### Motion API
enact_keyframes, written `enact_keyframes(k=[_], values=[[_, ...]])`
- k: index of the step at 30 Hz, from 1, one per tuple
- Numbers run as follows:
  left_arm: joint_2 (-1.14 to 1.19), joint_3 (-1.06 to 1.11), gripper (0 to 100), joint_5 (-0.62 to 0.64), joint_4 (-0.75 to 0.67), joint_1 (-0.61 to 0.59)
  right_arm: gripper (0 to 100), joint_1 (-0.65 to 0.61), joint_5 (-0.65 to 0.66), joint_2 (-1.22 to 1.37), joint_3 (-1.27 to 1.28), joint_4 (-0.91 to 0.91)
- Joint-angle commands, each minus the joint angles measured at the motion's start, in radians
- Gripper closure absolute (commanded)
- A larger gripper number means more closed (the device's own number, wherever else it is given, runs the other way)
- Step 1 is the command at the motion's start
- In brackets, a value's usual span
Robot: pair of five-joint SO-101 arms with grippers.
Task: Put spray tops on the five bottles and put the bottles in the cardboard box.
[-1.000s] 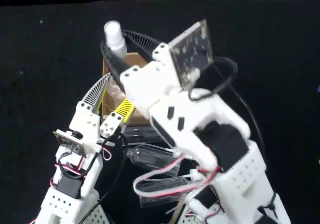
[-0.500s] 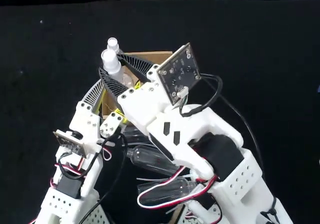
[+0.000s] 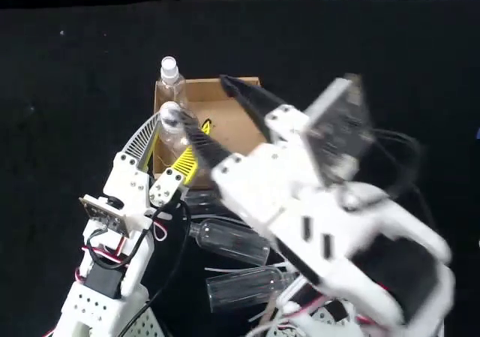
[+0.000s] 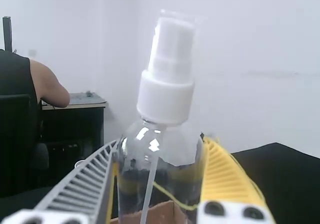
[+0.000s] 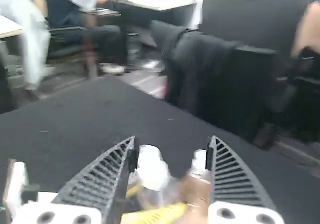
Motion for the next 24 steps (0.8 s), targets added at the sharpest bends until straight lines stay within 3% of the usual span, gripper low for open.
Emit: enact_keyframes(k=[1,5,8,9,17,24], values=[[-0.017,0.022,97,0.009,-0.014,-0.004,80.5,0.216,0.048,-0.027,-0.077,0.075],[-0.017,0.022,97,0.009,-0.014,-0.004,89.2,0.497,0.048,-0.021,0.073,0.063],[-0.017,0.022,97,0.009,-0.014,-0.004,99.1,0.632,0.051,-0.027,0.263,-0.043],[-0.017,0.022,97,0.009,-0.014,-0.004,98.2,0.667,0.049,-0.028,0.334,-0.083],[-0.017,0.022,97,0.009,-0.014,0.001,94.7,0.873,0.048,-0.027,0.891,-0.568],[-0.017,0.022,97,0.006,-0.014,0.001,94.8,0.890,0.025,-0.021,1.182,-0.856]])
